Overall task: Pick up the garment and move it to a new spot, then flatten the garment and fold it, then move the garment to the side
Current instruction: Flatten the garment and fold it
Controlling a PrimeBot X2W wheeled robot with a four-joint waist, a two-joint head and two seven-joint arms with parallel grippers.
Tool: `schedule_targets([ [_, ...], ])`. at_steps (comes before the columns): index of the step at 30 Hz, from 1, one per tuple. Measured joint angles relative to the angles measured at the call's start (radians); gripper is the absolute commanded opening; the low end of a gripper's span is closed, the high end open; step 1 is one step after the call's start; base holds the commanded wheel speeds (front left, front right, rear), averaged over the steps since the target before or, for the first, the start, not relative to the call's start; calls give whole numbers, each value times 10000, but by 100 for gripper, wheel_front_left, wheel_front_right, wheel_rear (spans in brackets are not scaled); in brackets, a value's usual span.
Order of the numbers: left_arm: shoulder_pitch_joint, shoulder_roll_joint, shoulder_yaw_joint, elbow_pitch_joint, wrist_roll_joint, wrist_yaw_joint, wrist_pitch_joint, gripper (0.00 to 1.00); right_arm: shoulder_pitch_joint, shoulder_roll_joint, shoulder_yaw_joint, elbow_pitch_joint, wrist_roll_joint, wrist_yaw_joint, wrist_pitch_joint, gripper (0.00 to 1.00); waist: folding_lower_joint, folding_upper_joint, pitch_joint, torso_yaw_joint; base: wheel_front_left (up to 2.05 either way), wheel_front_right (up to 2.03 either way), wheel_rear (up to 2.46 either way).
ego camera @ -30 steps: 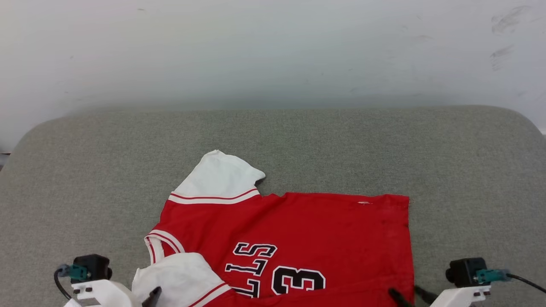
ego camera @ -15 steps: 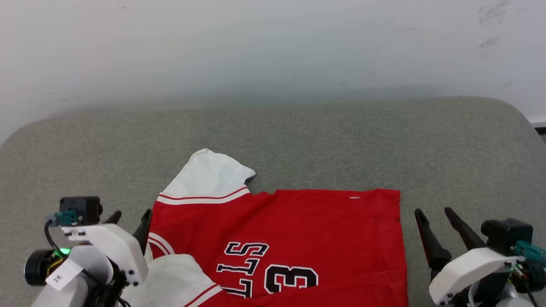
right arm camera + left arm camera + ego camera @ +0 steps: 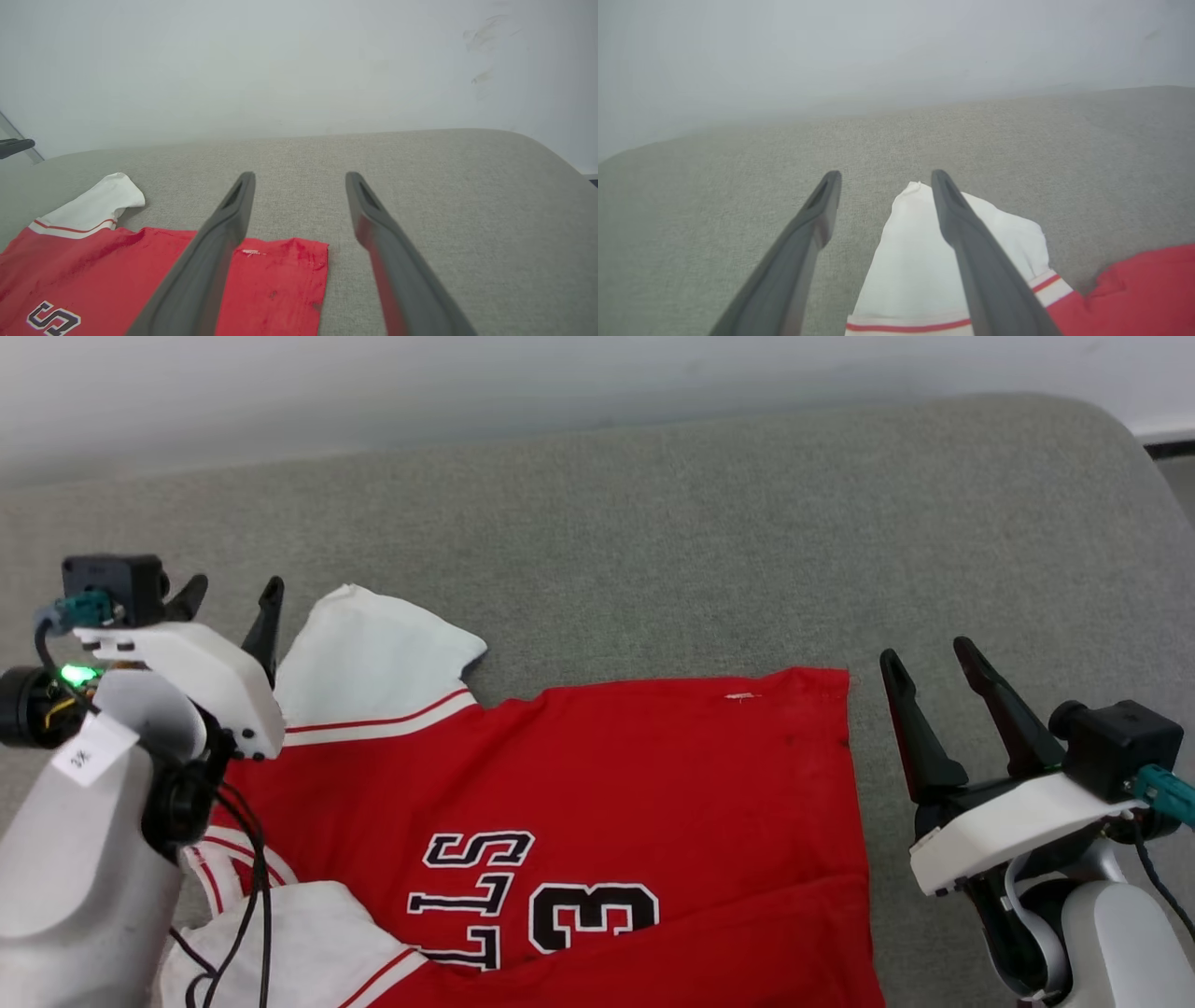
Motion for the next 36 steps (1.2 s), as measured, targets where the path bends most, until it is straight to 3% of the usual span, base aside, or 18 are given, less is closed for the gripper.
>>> schedule_targets([
  [8, -1860, 387, -437, 1732, -407, -1099, 1969, 100, -477, 102, 215, 176, 100, 0, -198, 100, 1, 0, 1125, -586, 0, 0, 0],
  [19, -2816, 711, -941, 2780, -1342, -1622, 4957, 100, -665, 203, 288, 779, 353, 0, -489, 100, -2, 0, 1793, -1174, 0, 0, 0],
  [20, -2881, 721, -965, 2796, -1455, -1634, 5239, 78, -692, 211, 268, 834, 385, 0, -487, 100, -2, 0, 1823, -1193, 0, 0, 0],
  [21, -2914, 746, -991, 2788, -1522, -1636, 5430, 42, -701, 219, 236, 867, 405, 0, -487, 100, -2, 0, 1849, -1204, 0, 0, 0],
  [22, -2929, 752, -993, 2769, -1588, -1636, 5565, 0, -709, 217, 201, 894, 431, 0, -487, 100, -3, 0, 1874, -1206, 0, 0, 0],
  [31, -2952, 608, -1043, 2738, -1672, -1457, 5459, 0, -1181, -211, -27, 1687, 1484, 0, 238, 100, -3, 0, 1823, -1099, 0, 0, 0],
  [36, -2958, 476, -1114, 2661, -1534, -1434, 5064, 0, -1584, -830, -2, 2518, 2207, 0, 1710, 100, -3, 0, 1670, -878, 0, 0, 0],
])
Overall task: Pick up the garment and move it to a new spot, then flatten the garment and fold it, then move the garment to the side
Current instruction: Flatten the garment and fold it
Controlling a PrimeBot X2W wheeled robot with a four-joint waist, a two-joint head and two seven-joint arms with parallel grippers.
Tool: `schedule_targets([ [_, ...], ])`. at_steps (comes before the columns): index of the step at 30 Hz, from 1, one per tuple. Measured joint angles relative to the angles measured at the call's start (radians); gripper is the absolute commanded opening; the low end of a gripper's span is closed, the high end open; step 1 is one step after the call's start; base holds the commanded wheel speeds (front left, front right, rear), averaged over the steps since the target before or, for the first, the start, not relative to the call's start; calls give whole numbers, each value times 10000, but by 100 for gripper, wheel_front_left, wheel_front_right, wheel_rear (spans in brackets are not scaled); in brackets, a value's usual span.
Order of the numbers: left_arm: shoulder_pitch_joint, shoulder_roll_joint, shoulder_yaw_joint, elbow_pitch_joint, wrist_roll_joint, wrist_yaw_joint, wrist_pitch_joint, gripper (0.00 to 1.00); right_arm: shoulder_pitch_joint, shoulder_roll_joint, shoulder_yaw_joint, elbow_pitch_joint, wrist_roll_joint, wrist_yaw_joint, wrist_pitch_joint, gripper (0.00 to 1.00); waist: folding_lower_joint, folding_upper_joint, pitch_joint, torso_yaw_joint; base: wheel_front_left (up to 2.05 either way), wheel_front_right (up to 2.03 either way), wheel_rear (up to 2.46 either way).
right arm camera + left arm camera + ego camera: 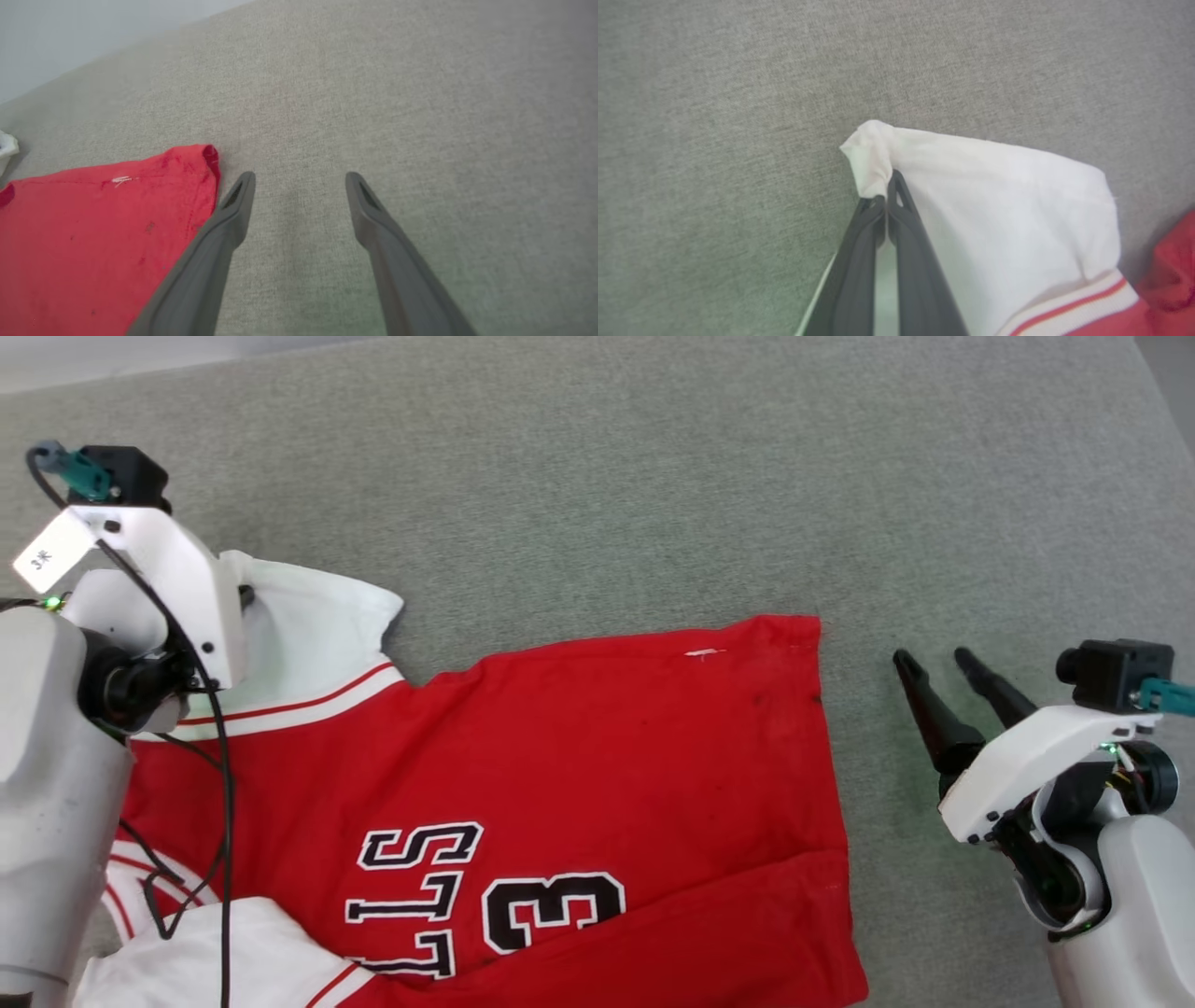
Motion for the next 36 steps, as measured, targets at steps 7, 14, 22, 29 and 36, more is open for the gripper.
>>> schedule_targets([
  [7, -157, -253, -82, -566, -50, -113, -558, 0, -820, -780, 706, 305, 859, 0, 2364, 100, 0, 0, -12, 617, 0, 0, 0],
  [14, -355, -420, -311, -1174, 134, -128, -872, 0, -1637, -1283, 1494, 487, 1035, 0, 3799, 100, 1, 0, 174, 1184, 0, 0, 0],
  [22, -338, -466, -431, -1457, 198, -169, -1122, 0, -2131, -1490, 1799, 1321, 1290, -6, 5102, 18, -1, 0, 308, 1613, 0, 0, 0],
  [29, -16, -424, -385, -1438, 105, -188, -1517, 0, -2163, -1469, 1753, 1262, 1313, 0, 4798, 0, 0, 0, 101, 1705, 0, 0, 0],
  [36, 907, -127, 56, -1687, -104, -8, -2387, 0, -1491, -1507, 1206, 616, 1160, 0, 4259, 0, 1, 0, -574, 1752, 0, 0, 0],
])
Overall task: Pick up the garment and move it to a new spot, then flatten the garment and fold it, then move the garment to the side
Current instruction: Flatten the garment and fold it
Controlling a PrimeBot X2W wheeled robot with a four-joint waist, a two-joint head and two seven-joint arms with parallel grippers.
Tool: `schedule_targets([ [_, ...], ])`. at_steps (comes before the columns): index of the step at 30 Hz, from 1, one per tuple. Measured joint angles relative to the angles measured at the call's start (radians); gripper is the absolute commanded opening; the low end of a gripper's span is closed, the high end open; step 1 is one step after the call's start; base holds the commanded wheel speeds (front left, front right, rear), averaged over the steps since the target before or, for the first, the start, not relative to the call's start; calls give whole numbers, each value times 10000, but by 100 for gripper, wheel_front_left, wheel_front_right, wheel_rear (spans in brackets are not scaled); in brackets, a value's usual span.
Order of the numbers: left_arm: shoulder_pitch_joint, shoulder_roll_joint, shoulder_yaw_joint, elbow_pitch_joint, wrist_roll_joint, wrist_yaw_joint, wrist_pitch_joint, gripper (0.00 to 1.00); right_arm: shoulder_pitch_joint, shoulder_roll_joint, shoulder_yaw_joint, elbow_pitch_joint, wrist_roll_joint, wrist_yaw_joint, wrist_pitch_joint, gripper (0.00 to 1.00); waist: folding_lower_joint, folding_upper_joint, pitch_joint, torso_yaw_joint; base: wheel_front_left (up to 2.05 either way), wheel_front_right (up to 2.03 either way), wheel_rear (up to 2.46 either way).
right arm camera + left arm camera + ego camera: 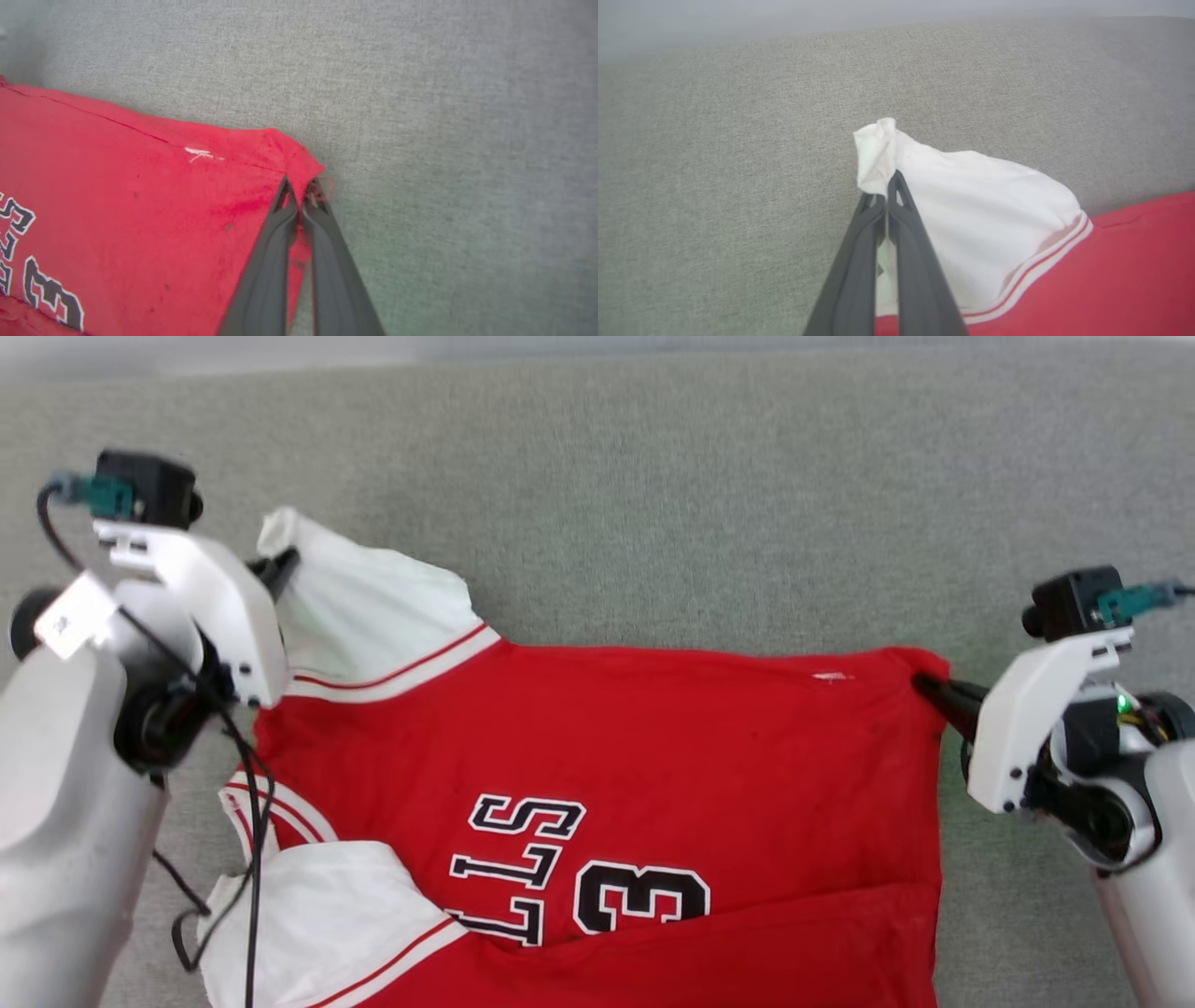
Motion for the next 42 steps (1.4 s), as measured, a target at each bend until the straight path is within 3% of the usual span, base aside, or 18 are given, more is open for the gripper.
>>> schedule_targets([
  [12, 3049, 242, 882, -965, -727, 662, -1310, 0, 2253, 558, -880, -936, -17, 0, -142, 0, 0, 0, -1411, 237, 0, 0, 0],
  [17, 5193, 267, 1195, -1837, -1022, 1231, -1804, 0, 3637, 949, -1237, -1197, -102, 0, -424, 0, -2, 0, -2108, 366, 0, 0, 0],
  [28, 7876, -391, 1463, -2372, -1887, 1697, -2259, 0, 5294, 1850, -1825, -936, -261, 0, -894, 0, -3, 0, -2789, 441, 0, 0, 0],
  [29, 8018, -493, 1396, -2236, -1958, 1670, -2270, 0, 5440, 1939, -1856, -840, -328, 0, -941, 11, -3, 0, -2814, 423, 0, 0, 0],
  [30, 8041, -575, 1367, -2134, -1990, 1649, -2299, 0, 5512, 1996, -1858, -811, -339, 0, -1003, 39, -3, 0, -2818, 407, 0, 0, 0],
  [31, 8051, -679, 1352, -2042, -2008, 1641, -2368, 0, 5541, 2052, -1835, -744, -339, 0, -1049, 82, -3, 0, -2817, 392, 0, 0, 0],
  [32, 8051, -742, 1327, -1941, -2036, 1618, -2389, 0, 5546, 2073, -1791, -715, -341, 0, -1081, 100, -2, 0, -2819, 372, 0, 0, 0],
  [33, 8049, -815, 1317, -1829, -2132, 1570, -2378, 27, 5545, 2090, -1764, -719, -339, 0, -1221, 100, -3, 0, -2817, 352, 0, 0, 0],
  [35, 8022, -989, 1298, -1722, -2253, 1498, -2403, 100, 5541, 2130, -1691, -742, -339, 0, -1404, 100, -2, 0, -2812, 313, 0, 0, 0],
  [42, 7730, -922, 1521, -1707, -2102, 1432, -2968, 100, 5255, 1912, -1478, -1150, -261, 0, -1843, 100, 0, 0, -2853, 145, 0, 0, 0],
])
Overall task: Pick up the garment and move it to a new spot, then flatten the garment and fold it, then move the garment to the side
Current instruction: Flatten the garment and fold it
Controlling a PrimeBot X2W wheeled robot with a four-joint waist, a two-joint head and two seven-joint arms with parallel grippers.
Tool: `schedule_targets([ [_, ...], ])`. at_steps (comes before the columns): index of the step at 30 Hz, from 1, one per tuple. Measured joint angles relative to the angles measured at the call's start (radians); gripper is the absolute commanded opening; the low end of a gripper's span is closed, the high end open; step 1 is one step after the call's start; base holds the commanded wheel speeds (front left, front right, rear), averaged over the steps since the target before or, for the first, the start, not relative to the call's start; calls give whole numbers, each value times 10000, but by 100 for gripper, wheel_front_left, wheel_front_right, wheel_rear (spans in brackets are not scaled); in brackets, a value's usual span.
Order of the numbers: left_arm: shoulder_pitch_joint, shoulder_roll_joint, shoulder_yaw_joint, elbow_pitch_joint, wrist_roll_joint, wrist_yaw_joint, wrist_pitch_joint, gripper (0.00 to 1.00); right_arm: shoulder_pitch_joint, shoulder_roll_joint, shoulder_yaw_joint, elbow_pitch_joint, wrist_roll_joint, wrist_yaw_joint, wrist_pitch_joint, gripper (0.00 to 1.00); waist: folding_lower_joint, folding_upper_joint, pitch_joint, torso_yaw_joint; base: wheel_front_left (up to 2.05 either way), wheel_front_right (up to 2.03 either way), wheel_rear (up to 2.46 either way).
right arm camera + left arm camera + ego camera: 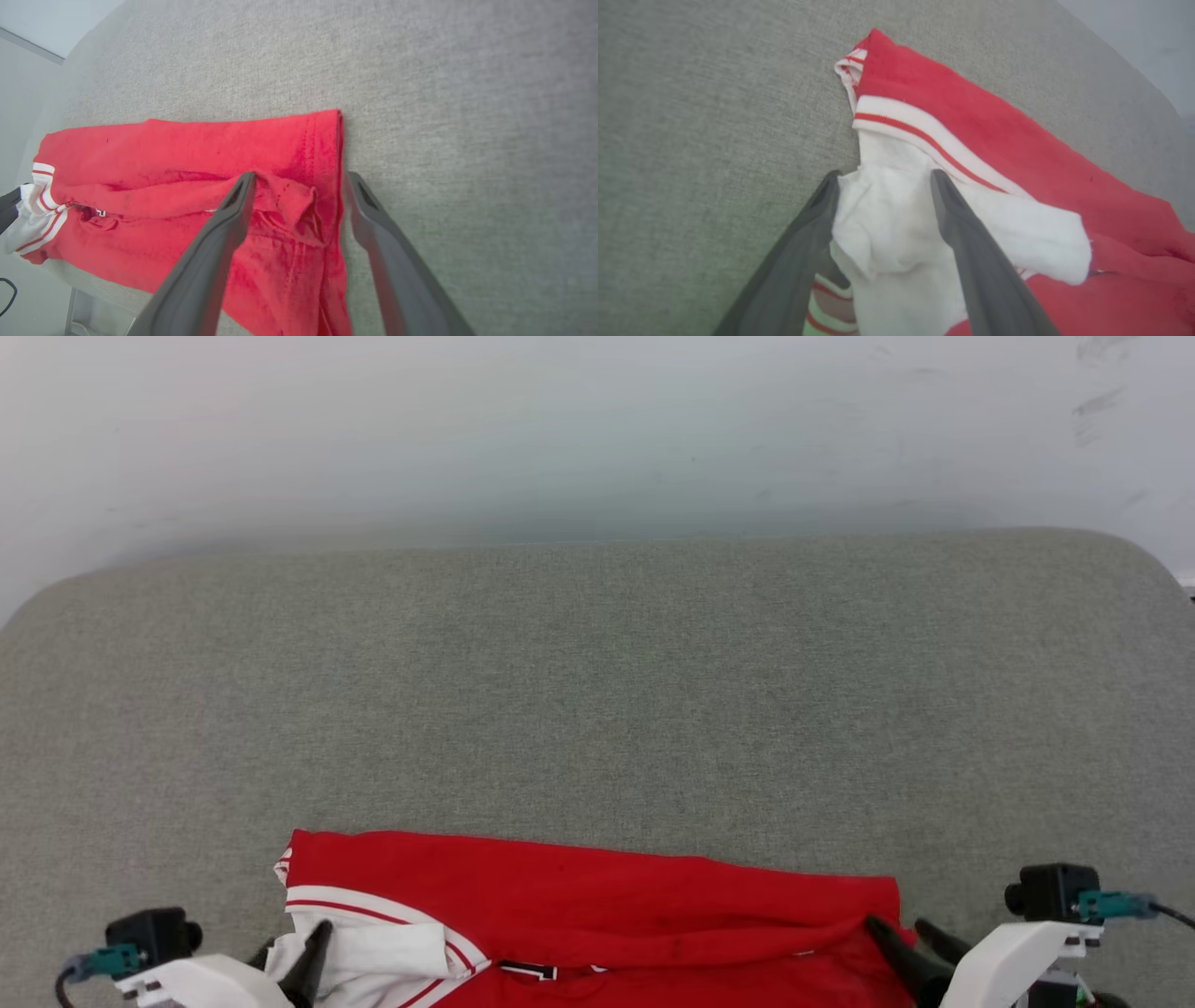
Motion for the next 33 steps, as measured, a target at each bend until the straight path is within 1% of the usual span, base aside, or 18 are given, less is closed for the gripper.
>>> schedule_targets([
  [3, -175, 171, 81, -278, 272, 75, -351, 100, -139, -201, 36, -245, 23, 0, -4, 100, 0, 0, -46, -37, 0, 0, 0],
  [4, -196, 228, 90, -401, 403, 161, -479, 100, -148, -267, 17, -353, 17, 0, 2, 100, 0, 0, -63, -46, 0, 0, 0],
  [6, -244, 244, 240, -568, 692, 510, -863, 100, -160, -458, -92, -500, -194, 0, 115, 100, 0, 0, -85, -61, 0, 0, 0],
  [8, -308, 318, 261, -775, 1051, 742, -1179, 100, -173, -560, -299, -602, -251, 0, 286, 100, 0, 0, -106, -79, 0, 0, 0],
  [13, -418, 318, 132, -1415, 1812, 1053, -1948, 100, -190, -897, -788, -656, -380, 0, 1095, 100, 0, 0, -69, -25, 0, 0, 0],
  [15, -556, 345, -31, -1661, 2251, 1208, -2171, 100, -162, -982, -861, -688, -508, 0, 1467, 100, 0, 0, -13, 46, 0, 0, 0],
  [16, -628, 334, -71, -1799, 2345, 1216, -2274, 100, -154, -999, -840, -715, -520, 0, 1651, 100, 0, 0, 25, 88, 0, 0, 0],
  [23, -984, 196, -428, -2665, 3287, 1687, -2989, 100, -152, -788, -244, -867, -493, 0, 2579, 100, 0, 0, 285, 369, 0, 0, 0],
  [27, -987, 69, -637, -3053, 3580, 1910, -3087, 100, -56, -677, -13, -648, -550, 0, 3058, 100, 0, 0, 398, 505, 0, 0, 0],
  [33, -962, 84, -838, -3450, 4011, 2257, -3131, 100, -43, -487, 282, -460, -558, -2, 3283, 100, 0, 0, 640, 573, 0, 0, 0],
])
